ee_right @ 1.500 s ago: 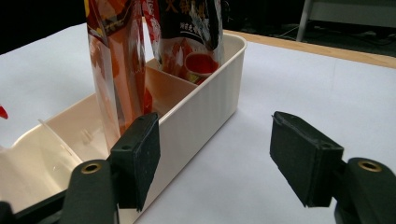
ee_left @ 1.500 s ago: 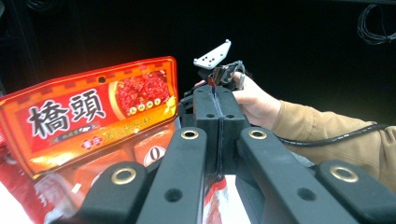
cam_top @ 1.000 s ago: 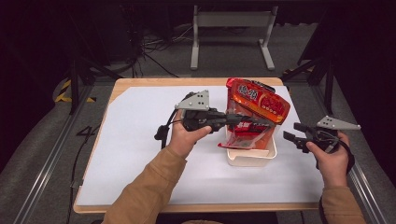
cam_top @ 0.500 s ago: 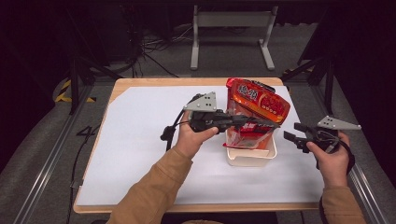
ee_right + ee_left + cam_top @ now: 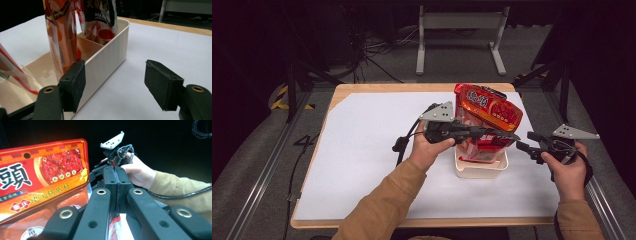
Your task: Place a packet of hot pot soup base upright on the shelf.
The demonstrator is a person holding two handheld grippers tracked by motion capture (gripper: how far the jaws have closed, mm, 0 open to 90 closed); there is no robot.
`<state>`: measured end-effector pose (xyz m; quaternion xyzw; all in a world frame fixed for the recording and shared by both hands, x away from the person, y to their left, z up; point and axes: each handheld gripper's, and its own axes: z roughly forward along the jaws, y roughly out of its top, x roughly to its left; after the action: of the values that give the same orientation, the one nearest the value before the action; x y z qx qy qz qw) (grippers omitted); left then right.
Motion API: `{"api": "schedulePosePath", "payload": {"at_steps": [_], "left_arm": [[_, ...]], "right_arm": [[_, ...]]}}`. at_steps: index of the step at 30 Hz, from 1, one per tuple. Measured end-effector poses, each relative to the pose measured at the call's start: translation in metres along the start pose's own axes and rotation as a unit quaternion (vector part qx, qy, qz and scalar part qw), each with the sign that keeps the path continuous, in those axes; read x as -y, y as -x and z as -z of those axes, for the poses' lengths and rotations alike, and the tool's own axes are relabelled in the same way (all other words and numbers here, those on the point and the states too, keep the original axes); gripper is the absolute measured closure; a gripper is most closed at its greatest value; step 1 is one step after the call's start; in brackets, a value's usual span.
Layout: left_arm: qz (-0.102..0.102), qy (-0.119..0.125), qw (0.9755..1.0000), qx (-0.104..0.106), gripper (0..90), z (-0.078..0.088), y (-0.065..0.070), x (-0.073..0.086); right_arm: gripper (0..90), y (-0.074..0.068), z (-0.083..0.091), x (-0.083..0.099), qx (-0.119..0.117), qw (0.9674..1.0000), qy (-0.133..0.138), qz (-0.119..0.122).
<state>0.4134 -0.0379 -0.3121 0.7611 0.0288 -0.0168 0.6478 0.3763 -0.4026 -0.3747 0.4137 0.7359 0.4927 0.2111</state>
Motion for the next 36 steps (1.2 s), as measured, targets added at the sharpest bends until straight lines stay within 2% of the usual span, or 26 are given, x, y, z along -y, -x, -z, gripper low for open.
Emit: {"api": "schedulePosePath", "payload": {"at_steps": [18, 22, 26, 36], "left_arm": [[0.024, -0.007, 0.9997, -0.005, 90.0, -0.018, -0.006, 0.025], [0.027, -0.011, 0.9996, -0.006, 90.0, -0.017, -0.007, 0.030], [0.029, -0.016, 0.9993, -0.015, 89.9, -0.014, -0.008, 0.034], [0.035, -0.043, 0.9980, -0.032, 88.9, -0.005, -0.010, 0.045]], "right_arm": [[33.2, 0.001, -0.003, 0.002, -0.001, 1.0000, -0.004, -0.005], [33.1, 0.002, -0.003, 0.003, -0.001, 1.0000, -0.005, -0.004], [33.0, 0.002, -0.003, 0.003, -0.002, 1.0000, -0.005, -0.003], [32.6, 0.001, -0.006, 0.002, -0.003, 1.0000, -0.007, -0.004]]}}
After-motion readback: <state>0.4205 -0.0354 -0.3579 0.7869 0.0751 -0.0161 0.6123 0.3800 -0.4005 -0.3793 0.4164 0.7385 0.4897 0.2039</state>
